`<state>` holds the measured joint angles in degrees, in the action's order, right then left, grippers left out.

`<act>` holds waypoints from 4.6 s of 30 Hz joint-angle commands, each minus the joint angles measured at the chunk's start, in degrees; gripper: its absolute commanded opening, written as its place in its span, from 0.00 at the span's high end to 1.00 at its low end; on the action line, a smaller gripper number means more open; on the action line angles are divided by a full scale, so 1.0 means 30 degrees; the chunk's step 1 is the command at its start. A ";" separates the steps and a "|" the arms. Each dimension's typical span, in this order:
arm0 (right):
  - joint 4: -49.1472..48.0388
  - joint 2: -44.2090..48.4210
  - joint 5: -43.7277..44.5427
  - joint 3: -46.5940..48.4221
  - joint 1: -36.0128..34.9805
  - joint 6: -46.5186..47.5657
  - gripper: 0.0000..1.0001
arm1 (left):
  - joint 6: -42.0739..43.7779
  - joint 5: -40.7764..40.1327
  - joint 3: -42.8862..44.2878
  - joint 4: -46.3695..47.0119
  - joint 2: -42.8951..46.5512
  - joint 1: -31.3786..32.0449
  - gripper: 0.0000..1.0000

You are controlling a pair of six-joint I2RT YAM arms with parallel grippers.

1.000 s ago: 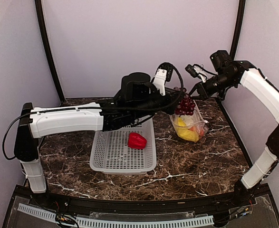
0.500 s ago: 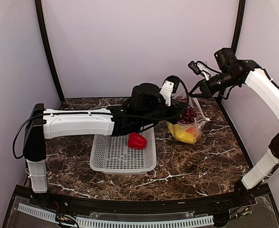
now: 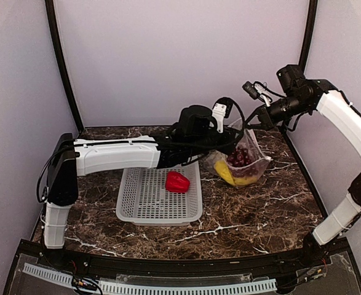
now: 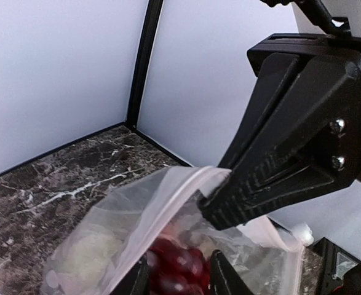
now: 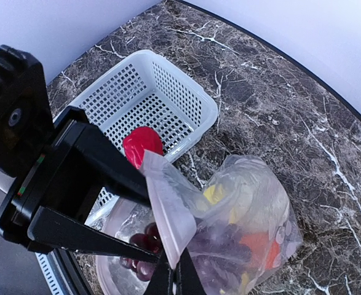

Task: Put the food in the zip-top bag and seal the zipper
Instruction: Place the fake fruit in the zipper food storage bag, then adjust the fake vegetable in the bin, then pick up the fake fruit from the bin.

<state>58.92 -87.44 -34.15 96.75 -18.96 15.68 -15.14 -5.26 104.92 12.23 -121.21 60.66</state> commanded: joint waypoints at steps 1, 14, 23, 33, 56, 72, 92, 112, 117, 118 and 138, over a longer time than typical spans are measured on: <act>-0.0640 0.0613 0.0147 -0.0022 0.0062 -0.0104 1.00 | -0.0315 0.0381 0.0938 -0.1153 0.0344 -0.0159 0.61; -0.1217 -0.0551 0.0766 0.1139 0.1501 -0.0292 1.00 | 0.1723 0.0961 -0.4074 0.0070 0.6275 0.0974 0.45; -0.2524 -0.0941 -0.0555 0.2871 0.4442 -0.1098 1.00 | 0.2065 -0.2149 -0.9969 -0.0207 1.0066 0.0968 0.40; -0.1965 -0.0369 -0.1137 -0.1078 0.2219 0.0299 1.00 | 0.0280 -0.3597 -1.2151 -0.3478 1.0432 0.0931 0.35; -0.7281 0.2026 -0.3605 -0.7482 0.2466 0.0988 1.00 | -0.3539 -0.2538 -1.3093 -0.8411 0.9791 -0.1839 0.28; -0.8135 0.2478 -0.3993 -0.8915 0.2541 0.1374 1.00 | -0.2382 -0.0933 -1.0744 -0.9512 0.6116 -0.3868 0.11; -0.8576 0.2514 -0.4073 -0.9740 0.2689 0.1424 1.00 | -0.0215 0.1599 -0.4838 -1.3456 0.0821 -0.6306 0.25; -0.8531 0.2454 -0.4105 -0.9852 0.2703 0.1511 1.00 | 0.0048 0.3020 -1.0447 -1.4325 0.8724 -0.5355 0.29; -0.8510 0.2541 -0.4149 -0.9896 0.2688 0.1589 1.00 | -0.0079 0.2176 -0.8567 -1.6486 0.8455 -0.3938 0.28; -0.8517 0.2519 -0.4130 -0.9896 0.2688 0.1583 1.00 | -0.0095 0.2027 -0.8353 -1.6756 0.8360 -0.3502 0.28; -0.8446 0.2727 -0.4463 -1.0021 0.2689 0.1589 1.00 | -0.0056 0.1617 -0.7028 -2.0246 0.5409 -0.1650 0.09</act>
<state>34.28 -80.86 -46.74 67.48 -11.20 19.88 -16.71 -1.10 83.50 -45.93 -103.28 54.92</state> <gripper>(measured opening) 0.005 0.909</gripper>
